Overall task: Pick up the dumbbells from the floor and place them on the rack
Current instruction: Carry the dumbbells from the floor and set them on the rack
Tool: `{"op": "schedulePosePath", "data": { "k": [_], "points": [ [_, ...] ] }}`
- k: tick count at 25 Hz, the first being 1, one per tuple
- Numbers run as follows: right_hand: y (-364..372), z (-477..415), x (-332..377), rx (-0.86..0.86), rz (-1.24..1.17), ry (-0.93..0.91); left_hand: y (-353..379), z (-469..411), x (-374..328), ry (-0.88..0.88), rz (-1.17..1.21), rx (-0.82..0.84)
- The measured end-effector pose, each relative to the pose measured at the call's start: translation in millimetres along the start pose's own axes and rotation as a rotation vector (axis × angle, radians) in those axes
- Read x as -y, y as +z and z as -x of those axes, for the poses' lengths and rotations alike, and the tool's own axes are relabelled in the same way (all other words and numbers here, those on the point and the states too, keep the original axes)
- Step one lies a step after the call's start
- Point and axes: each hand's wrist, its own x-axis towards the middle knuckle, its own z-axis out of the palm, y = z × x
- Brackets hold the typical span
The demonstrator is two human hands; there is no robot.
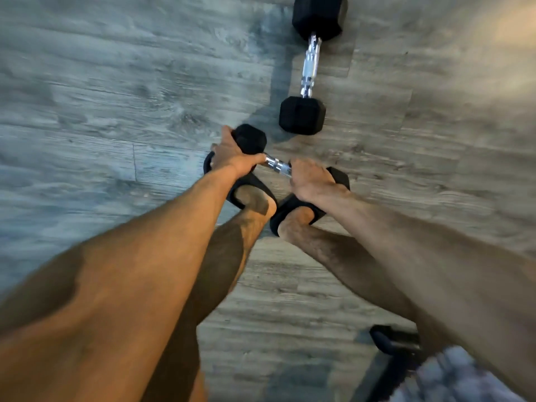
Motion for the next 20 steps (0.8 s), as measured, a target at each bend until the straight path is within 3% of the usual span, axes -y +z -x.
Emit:
{"op": "schedulePosePath", "data": {
  "k": [6,11,16,20],
  "points": [
    [-126.6,215.8,68.1,0.036,0.094,-0.245,-152.6,224.0,-3.1,-0.006,0.209,-0.056],
    [-183.2,340.9,121.6,-0.006,0.232,-0.455,-235.0,357.0,16.1,0.005,0.390,-0.153],
    [-189.9,425.7,167.3,0.023,0.447,-0.645,-257.3,453.3,67.7,-0.030,0.605,-0.327],
    [-163.7,462.7,195.0,0.077,0.692,-0.773,-231.8,508.3,128.9,-0.180,0.808,-0.415]
  ]
}}
